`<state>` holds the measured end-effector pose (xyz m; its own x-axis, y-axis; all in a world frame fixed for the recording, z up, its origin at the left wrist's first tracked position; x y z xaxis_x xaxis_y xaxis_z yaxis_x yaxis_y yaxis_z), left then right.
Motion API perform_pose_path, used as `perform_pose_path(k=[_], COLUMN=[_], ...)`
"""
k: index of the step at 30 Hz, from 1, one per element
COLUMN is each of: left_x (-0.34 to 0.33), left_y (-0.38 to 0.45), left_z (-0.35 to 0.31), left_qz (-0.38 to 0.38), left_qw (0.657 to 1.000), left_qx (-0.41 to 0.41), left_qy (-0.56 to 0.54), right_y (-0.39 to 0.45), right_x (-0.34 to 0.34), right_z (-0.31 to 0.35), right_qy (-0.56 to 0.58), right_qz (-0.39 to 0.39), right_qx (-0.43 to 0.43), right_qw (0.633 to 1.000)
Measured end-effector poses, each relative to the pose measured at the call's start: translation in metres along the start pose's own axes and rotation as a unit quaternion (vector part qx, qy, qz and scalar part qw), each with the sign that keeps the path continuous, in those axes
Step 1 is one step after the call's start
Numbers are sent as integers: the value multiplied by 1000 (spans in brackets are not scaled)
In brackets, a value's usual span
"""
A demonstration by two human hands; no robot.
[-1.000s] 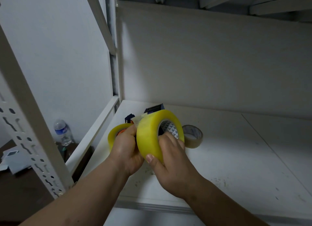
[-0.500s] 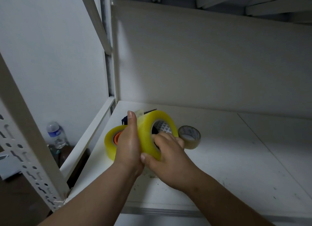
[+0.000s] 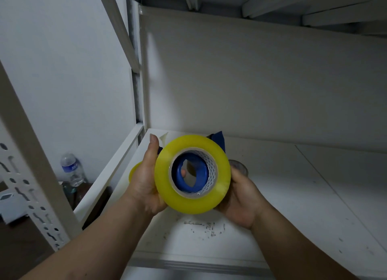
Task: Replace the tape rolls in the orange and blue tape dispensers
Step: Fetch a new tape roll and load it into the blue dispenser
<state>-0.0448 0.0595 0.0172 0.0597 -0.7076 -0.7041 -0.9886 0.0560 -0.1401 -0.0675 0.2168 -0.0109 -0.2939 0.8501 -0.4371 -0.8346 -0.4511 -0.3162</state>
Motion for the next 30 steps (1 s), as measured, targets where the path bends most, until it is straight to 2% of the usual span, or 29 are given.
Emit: perform_pose_path(k=[3,10,14,18,22,25,28,29,30], left_x=[1,-1,-3,1,6,3,0,-1,-2], left_y=[0,0,-2,-3,-2,-2,-3,-4,-4], left_z=[-2,7,11,4,6,6,4,2,-1], left_qz=[-11,0,6,4,7,-2,-52,-77,-100], left_qw=[1000,998,999,999,999,998,988,983,977], left_qx=[-2,39,44,26,18,-4,-46,-64,-84], left_qy=[-10,-41,-26,19,30,66,138,154,168], right_y=[0,1,3,-3,-10,-7,-12,-21,-32], right_x=[0,9,14,28,33,37,37,34,28], right_z=[2,22,19,25,36,44,58,61,61], right_qy=[-28,-158,-150,-144,-202,-327,-465,-459,-428], right_qz=[-4,3,17,-37,-68,-132,-229,-271,-294], right_qx=[16,112,125,158,156,145,210,250,292], right_qw=[999,981,981,976,965,924,829,808,803])
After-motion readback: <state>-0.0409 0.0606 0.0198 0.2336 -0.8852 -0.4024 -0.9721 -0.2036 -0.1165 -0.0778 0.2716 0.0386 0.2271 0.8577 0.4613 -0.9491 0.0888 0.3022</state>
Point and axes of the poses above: each hand's wrist, its own y-axis towards the middle knuckle, its own x-axis out of the back of the hand, z = x × y, the point moved 6 cm from there along y, towards the middle knuckle, and after that the axes turned 3 degrees about -x, right-handed, at the moved point
